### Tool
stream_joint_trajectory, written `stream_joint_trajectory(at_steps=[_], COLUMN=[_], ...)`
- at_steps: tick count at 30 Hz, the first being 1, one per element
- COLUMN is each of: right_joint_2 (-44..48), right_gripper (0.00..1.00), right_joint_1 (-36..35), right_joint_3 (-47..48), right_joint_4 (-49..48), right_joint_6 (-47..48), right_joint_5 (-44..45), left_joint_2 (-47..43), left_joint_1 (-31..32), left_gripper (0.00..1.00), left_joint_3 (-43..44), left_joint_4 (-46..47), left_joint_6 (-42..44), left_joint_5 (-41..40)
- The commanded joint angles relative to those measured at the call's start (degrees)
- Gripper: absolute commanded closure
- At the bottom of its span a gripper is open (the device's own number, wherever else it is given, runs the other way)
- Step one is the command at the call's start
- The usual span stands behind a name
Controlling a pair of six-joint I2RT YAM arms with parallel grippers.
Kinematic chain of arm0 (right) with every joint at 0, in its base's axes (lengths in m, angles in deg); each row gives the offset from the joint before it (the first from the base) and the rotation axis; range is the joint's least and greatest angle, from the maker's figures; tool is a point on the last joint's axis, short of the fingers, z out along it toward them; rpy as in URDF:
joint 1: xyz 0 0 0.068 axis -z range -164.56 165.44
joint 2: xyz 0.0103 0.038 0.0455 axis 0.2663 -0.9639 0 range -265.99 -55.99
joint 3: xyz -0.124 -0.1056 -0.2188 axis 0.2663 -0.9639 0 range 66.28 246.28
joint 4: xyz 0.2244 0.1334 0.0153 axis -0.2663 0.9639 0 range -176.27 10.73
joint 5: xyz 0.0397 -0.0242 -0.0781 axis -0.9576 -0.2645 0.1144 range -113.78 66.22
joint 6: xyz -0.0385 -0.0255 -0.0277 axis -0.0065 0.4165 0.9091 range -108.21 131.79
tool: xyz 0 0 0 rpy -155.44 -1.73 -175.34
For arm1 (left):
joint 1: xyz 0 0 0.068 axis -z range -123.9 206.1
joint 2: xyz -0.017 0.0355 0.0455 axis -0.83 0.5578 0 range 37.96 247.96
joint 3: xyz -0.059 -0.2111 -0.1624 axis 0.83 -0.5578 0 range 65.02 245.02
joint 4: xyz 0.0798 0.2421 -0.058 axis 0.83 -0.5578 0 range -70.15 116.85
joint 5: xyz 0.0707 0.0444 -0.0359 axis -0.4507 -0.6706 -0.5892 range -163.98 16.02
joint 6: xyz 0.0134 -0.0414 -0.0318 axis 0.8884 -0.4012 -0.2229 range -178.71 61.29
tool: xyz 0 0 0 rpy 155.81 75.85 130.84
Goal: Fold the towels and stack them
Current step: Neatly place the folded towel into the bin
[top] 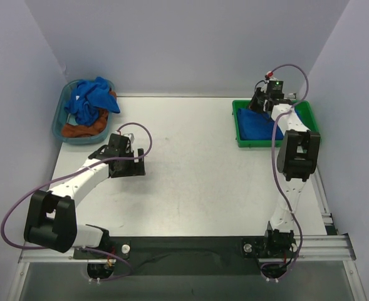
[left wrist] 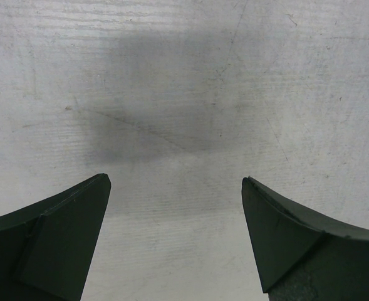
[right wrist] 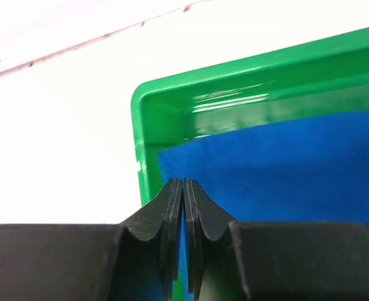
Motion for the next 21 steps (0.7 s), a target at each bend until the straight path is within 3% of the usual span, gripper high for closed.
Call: stream_joint_trajectory(at_steps=[1, 11, 14, 15, 18, 21], right_joint_2=[-3.65, -7.97, -5.07, -3.85, 4.13, 12.29], right_gripper=[0.93, 0.92, 0.82, 0.7, 0.49, 0.39], right_joint_1=[-1.6, -2.21, -2.04, -1.95, -1.34, -0.73], right_joint_3=[0.39, 3.56, 2.42, 1.81, -0.13, -2.67], right_joint_4=[-2.33, -3.47, -3.47, -3.47, -3.47, -3.29], right_joint_6=[-4.54, -10.52, -9.73, -9.47, -8.5, -7.54], right_joint_5=[-4.91, -9.75, -8.7, -8.17, -6.68, -5.45], left_joint_2=[-0.15, -0.68, -1.29, -1.9, -3.83, -6.55], left_joint_1=[-0.21, -0.3, -0.21, -0.29, -0.21, -0.21], left_gripper=[0.03, 0.02, 0.02, 0.03, 0.02, 0.03], left_joint_3=[1.05, 1.32, 1.4, 1.32, 1.14, 1.05], left_joint_4=[2.21, 2.12, 2.03, 2.12, 2.12, 2.12], left_joint_6=[0.89, 1.07, 0.89, 0.89, 0.8, 0.54], left_joint_5=[0.72, 1.07, 1.33, 1.51, 1.33, 0.98])
